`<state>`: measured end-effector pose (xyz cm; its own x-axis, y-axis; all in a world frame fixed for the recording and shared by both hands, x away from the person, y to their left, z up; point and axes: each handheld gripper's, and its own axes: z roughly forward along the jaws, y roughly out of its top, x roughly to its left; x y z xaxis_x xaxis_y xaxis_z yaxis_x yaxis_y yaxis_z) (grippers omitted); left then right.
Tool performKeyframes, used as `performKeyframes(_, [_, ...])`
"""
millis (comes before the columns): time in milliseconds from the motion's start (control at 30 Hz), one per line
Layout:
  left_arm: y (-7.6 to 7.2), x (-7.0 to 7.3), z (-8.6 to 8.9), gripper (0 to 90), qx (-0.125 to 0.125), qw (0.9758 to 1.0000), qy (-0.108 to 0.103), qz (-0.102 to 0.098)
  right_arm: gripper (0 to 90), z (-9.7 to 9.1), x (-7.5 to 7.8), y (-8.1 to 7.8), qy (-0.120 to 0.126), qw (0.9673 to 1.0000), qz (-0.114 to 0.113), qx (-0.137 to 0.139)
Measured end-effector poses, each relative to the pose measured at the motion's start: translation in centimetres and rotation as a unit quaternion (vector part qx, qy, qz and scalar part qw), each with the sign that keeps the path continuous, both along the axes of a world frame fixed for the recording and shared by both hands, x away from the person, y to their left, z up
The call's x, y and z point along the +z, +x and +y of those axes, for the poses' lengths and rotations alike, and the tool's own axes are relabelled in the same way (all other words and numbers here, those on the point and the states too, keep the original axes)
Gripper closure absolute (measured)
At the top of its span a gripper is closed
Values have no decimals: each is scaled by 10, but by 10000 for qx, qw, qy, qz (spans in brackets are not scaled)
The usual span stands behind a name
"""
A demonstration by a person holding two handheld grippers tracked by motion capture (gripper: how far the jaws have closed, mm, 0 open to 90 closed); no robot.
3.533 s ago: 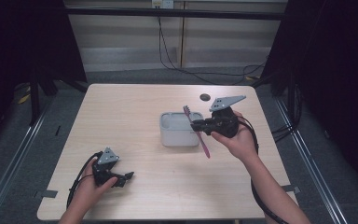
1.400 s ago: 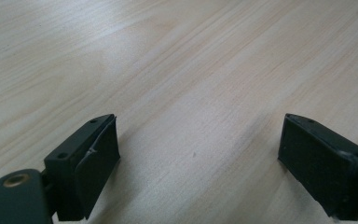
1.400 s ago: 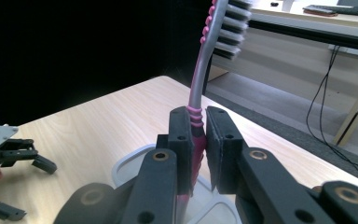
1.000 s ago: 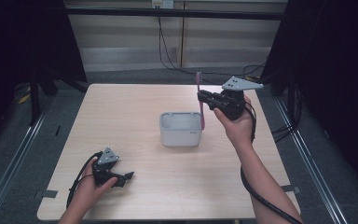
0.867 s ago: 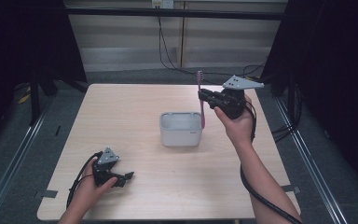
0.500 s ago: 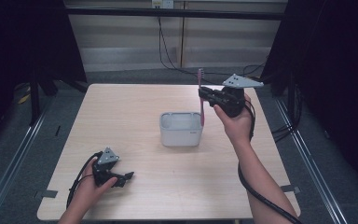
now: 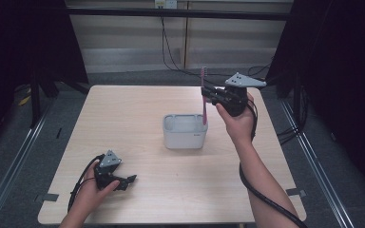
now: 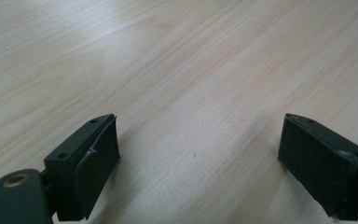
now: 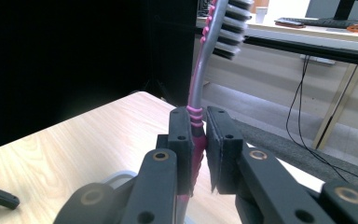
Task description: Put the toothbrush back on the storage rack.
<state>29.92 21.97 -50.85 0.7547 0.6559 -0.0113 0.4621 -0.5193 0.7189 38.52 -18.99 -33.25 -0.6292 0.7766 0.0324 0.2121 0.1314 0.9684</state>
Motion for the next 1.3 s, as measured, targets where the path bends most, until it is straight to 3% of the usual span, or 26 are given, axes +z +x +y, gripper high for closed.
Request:
performKeyframes(400, [0,0,0,118,2,10000,-2,0,812,-1,-9,6,21,9999,-58,-137])
performKeyframes(1300, [0,0,0,117,-1,10000,1,2,811,4,-40,6,-16,10000,70,-54])
